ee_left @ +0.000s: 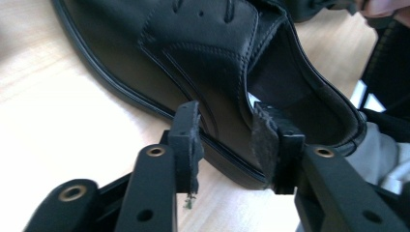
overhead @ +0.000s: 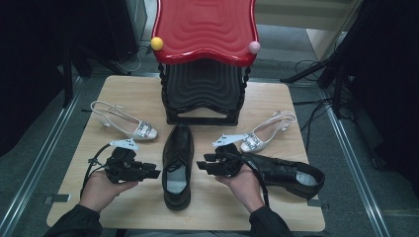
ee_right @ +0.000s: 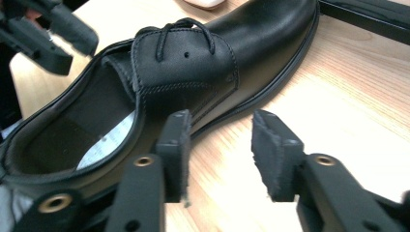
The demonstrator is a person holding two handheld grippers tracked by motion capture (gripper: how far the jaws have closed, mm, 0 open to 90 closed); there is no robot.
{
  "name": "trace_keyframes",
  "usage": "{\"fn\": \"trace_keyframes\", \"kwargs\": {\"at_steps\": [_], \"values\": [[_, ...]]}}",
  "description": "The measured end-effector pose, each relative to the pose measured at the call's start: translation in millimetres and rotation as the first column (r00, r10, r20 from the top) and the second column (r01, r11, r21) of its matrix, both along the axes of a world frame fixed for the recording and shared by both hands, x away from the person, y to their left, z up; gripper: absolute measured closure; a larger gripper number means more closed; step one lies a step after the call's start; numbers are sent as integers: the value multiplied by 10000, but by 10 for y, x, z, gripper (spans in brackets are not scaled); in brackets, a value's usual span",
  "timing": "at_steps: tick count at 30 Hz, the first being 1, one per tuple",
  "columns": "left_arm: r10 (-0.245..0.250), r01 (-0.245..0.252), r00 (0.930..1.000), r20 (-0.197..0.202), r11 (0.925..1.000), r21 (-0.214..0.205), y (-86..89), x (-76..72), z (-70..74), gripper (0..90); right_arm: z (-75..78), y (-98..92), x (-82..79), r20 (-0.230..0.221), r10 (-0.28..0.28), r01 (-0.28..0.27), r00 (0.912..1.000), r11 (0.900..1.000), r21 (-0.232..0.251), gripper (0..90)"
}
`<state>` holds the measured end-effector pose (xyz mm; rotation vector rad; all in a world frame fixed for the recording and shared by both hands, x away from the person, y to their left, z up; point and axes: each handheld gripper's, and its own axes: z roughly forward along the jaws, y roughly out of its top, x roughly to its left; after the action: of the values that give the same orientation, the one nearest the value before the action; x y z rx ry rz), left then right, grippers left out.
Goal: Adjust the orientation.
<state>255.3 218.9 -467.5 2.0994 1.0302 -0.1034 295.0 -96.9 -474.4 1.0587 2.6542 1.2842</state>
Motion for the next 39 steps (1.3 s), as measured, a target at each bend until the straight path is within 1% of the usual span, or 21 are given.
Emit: {"fn": "trace_keyframes", "kwargs": {"at_steps": [1,3,4,5,7,8,9,11,12,13,15,17,18,20,21,23,26,30,33,36,39], "values": [[32,-32,10000,67,10000,68,-8,2,12,588,7,-26,-4,-58,77,-77,10000,10000,51,559],[22,-23,9999,136,9999,115,-25,14,33,548,15,-70,-31,-99,158,-157,9998,9998,94,540],[-16,15,10000,86,10000,86,-32,26,38,522,18,-84,-47,-94,229,-228,9997,9997,63,530],[-28,28,10000,62,9999,120,-36,34,42,502,20,-103,-70,-48,447,-447,9990,9990,9,516],[-165,165,9999,18,9998,59,-35,52,40,485,38,-139,-113,92,626,-624,9980,9979,-175,513],[-244,244,9997,-39,9997,15,-33,60,38,486,42,-151,-124,73,689,-688,9976,9975,-185,513],[-291,291,9996,7,9996,-36,-28,66,36,491,49,-166,-138,-25,744,-744,9972,9970,-227,508],[-358,357,9994,-27,9993,-107,-15,87,33,493,63,-207,-165,27,856,-854,9963,9956,-375,506],[-382,382,9993,-54,9992,-105,-12,94,30,490,77,-244,-179,180,933,-925,9955,9950,-383,503],[-391,390,9992,-83,9992,-97,-11,98,26,490,77,-244,-179,180,933,-925,9955,9950,-383,503],[-420,421,9990,-148,9991,51,-9,112,18,486,107,-290,-188,163,784,-779,9968,9965,-292,533],[-443,443,9989,-152,9990,33,-6,116,18,476,138,-340,-190,126,693,-692,9975,9975,-120,530],[-459,459,9988,-162,9989,-3,-5,119,20,473,148,-359,-190,56,628,-628,9980,9980,-122,530],[-462,462,9989,-122,9989,40,-2,128,24,459,163,-414,-194,70,537,-536,9985,9985,-98,527],[-439,439,9989,-134,9990,35,-4,131,24,447,170,-447,-201,-3,486,-486,9988,9988,-114,516],[-397,399,9991,-147,9991,150,-14,139,22,440,179,-493,-208,54,471,-470,9989,9987,-187,510],[-490,493,9988,-95,9985,234,-33,146,25,428,193,-570,-224,147,474,-470,9988,9986,-255,494],[-533,533,9986,-12,9984,162,-50,154,43,413,201,-663,-239,151,465,-459,9988,9981,-400,494],[-558,557,9984,22,9983,162,-60,159,54,407,211,-748,-254,240,457,-446,9987,9981,-429,494],[-580,579,9983,19,9982,181,-71,171,56,399,225,-833,-268,280,322,-309,9991,9985,-448,494],[-552,552,9985,-26,9984,113,-77,188,59,379,234,-920,-286,274,159,-145,9995,9985,-519,494]]}}
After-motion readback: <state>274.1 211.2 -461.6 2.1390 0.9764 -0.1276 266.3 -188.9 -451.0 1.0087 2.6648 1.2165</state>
